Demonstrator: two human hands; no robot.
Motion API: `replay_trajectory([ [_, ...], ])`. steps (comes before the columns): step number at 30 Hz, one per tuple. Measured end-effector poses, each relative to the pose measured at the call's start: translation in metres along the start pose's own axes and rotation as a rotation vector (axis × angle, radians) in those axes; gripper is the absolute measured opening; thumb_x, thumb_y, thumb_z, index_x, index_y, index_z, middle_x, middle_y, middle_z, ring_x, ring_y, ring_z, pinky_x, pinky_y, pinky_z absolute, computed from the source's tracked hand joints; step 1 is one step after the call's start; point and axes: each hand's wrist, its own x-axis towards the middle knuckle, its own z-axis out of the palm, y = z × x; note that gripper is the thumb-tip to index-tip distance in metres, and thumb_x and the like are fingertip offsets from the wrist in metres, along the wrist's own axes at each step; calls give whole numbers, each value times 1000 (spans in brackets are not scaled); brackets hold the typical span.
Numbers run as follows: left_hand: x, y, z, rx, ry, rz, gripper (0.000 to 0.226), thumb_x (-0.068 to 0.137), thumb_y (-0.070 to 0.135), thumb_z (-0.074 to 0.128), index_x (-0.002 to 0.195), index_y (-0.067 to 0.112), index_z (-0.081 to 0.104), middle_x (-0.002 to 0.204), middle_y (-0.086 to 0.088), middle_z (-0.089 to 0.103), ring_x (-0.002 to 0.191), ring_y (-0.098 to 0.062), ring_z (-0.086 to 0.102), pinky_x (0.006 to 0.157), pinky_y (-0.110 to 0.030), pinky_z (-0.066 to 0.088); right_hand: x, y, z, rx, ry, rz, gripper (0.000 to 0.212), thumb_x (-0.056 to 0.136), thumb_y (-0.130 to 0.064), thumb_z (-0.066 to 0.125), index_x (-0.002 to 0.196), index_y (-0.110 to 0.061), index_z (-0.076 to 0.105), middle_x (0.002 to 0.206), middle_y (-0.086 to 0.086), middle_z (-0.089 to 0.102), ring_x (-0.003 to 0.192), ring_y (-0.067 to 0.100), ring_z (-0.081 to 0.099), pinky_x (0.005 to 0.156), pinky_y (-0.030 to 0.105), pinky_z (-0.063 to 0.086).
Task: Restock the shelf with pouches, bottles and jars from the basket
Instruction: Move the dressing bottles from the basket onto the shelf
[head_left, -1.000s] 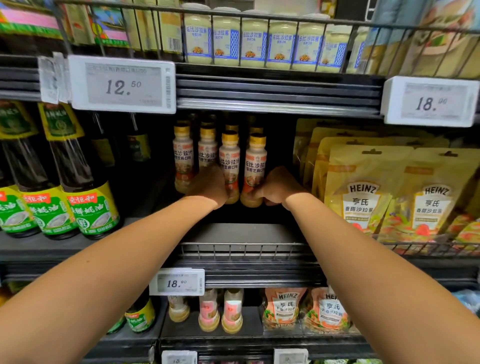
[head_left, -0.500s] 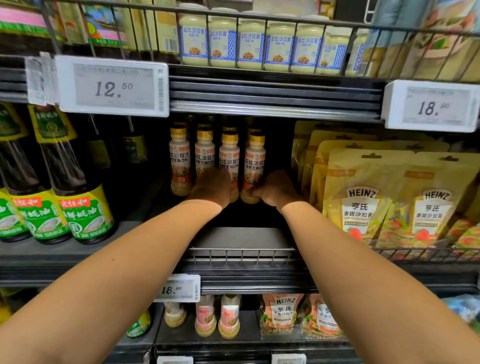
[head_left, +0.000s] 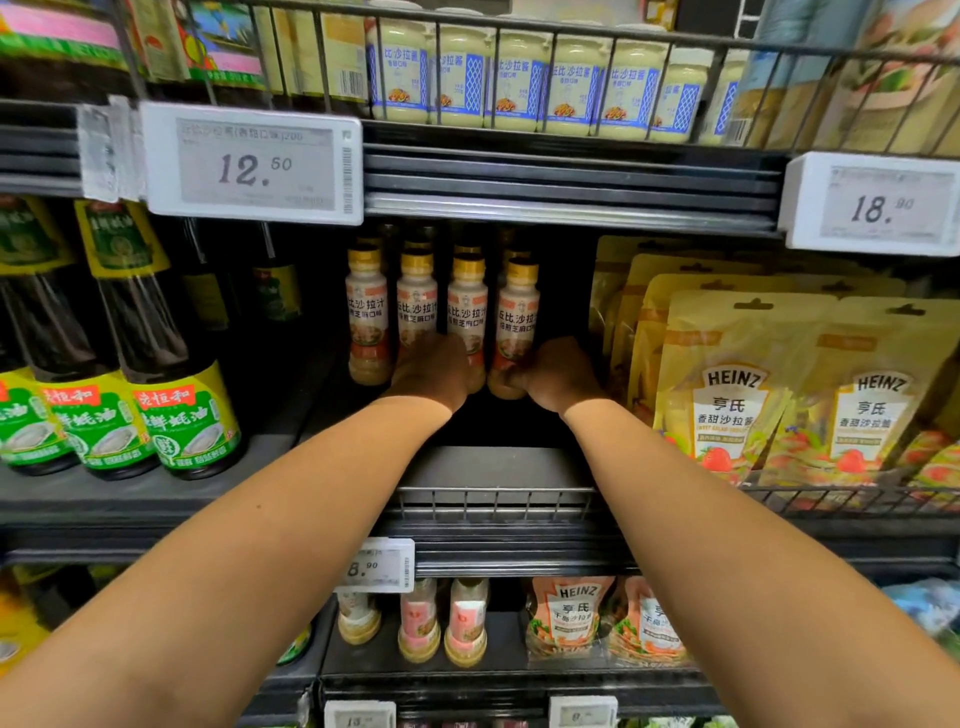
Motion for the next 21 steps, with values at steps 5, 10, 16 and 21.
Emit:
replay_trajectory([
  [5, -2, -2, -3, -60, 65, 14, 19, 97, 29, 55, 106, 13, 62, 109, -13, 64, 100, -32, 63, 85, -41, 53, -7, -2, -1, 21, 18, 13, 53, 84, -25, 79, 130, -8, 61, 124, 11, 67, 109, 25, 65, 85, 27, 47],
  [10, -12, 14, -21, -167, 176, 102, 40, 94, 52, 49, 78, 18, 63, 82, -9, 66, 78, -30, 65, 74, -42, 56, -23, -13, -9, -35, 158, -51, 32, 86, -32, 72, 105, -7, 69, 99, 10, 70, 80, 22, 61, 58, 25, 41],
  [16, -39, 30, -33, -609, 160, 227, 24, 97, 34, 57, 94, 17, 73, 86, 2, 69, 80, -18, 66, 74, -36, 58, -79, -6, -10, 308, 291, -146, 12, 81, -17, 71, 90, -24, 65, 94, 5, 71, 93, 27, 69, 83, 48, 59],
  [21, -69, 42, -24, -981, -89, 215, 17, 96, 34, 60, 105, 21, 67, 83, -3, 73, 73, -17, 72, 66, -38, 62, -131, 6, -24, 407, 352, -192, 20, 82, -26, 71, 100, -24, 64, 90, 4, 73, 87, 20, 72, 80, 49, 61],
])
